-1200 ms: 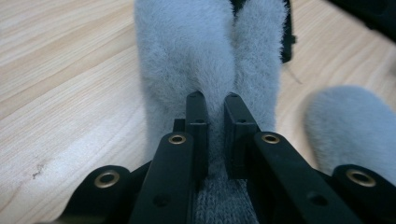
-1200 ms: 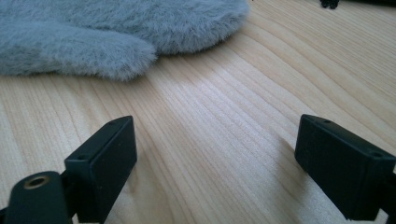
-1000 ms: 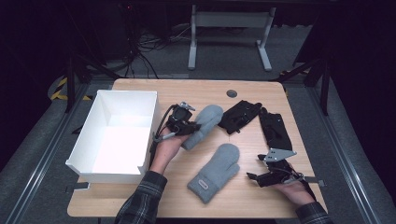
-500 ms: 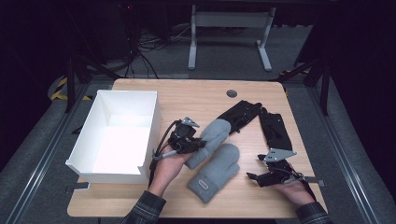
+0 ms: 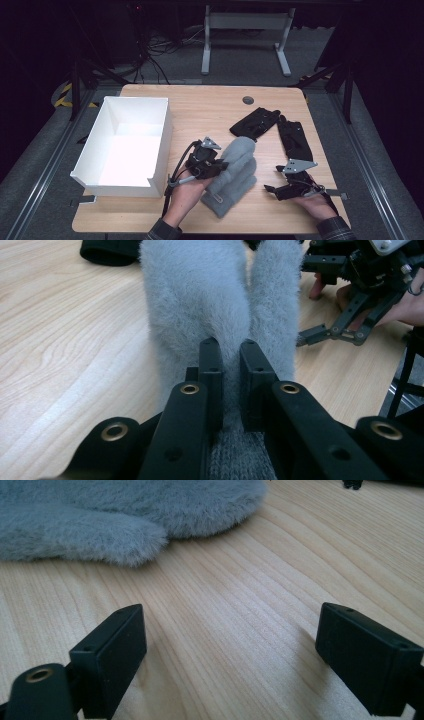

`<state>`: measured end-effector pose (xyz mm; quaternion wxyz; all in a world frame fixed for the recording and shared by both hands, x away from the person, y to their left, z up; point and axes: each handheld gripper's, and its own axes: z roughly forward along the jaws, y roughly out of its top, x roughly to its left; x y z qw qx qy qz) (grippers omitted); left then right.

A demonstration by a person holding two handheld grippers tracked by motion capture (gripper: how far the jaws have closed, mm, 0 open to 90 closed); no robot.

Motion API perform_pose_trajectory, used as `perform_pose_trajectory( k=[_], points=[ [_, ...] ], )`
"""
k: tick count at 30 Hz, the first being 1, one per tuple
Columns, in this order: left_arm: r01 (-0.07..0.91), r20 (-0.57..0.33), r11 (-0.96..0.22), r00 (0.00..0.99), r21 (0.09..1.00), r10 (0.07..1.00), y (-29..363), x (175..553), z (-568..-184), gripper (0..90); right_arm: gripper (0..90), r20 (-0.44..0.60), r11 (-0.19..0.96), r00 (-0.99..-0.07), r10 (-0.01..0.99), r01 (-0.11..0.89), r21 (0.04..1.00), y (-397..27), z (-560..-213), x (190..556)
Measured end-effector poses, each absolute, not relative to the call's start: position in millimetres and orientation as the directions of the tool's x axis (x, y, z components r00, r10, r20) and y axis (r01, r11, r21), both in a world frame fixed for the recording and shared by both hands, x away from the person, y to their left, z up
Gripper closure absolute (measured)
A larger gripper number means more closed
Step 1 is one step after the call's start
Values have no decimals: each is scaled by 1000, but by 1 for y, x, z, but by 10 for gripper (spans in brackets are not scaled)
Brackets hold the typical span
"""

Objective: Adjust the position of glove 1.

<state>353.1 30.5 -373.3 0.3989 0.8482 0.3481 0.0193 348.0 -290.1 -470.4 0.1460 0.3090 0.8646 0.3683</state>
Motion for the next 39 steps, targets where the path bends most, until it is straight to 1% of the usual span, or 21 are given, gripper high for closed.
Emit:
perform_pose_trajectory(
  k=[13, 20, 24, 26, 27, 28, 31, 33, 37, 39],
  points=[
    [601, -264, -457, 750, 656, 606, 18, 341, -401, 829, 137, -25, 538, -767, 642, 427, 727, -290, -470, 348],
    [608, -250, -489, 750, 626, 612, 10, 338, -413, 824, 137, -25, 538, -766, 642, 427, 727, -290, -470, 348],
    [600, -229, -505, 755, 621, 615, 7, 337, -415, 808, 137, -25, 538, -767, 642, 427, 727, -290, -470, 348],
    [590, -221, -513, 762, 623, 609, 7, 336, -415, 771, 137, -25, 538, -766, 642, 427, 727, -290, -470, 348],
    [586, -218, -511, 763, 629, 608, 7, 335, -415, 771, 137, -25, 538, -766, 642, 427, 727, -290, -470, 348],
    [581, -214, -512, 767, 633, 605, 7, 335, -414, 740, 137, -25, 538, -766, 642, 427, 727, -290, -470, 348],
    [559, -196, -517, 779, 648, 596, 8, 333, -409, 591, 137, -25, 538, -766, 642, 427, 727, -290, -470, 348],
    [546, -186, -518, 785, 659, 591, 9, 333, -405, 509, 137, -25, 538, -766, 642, 427, 727, -290, -470, 348],
    [514, -163, -517, 798, 684, 580, 14, 338, -396, 394, 137, -25, 538, -766, 642, 427, 727, -290, -470, 348],
    [504, -153, -520, 803, 689, 576, 17, 342, -394, 352, 137, -25, 538, -767, 642, 427, 727, -290, -470, 348]
  ],
)
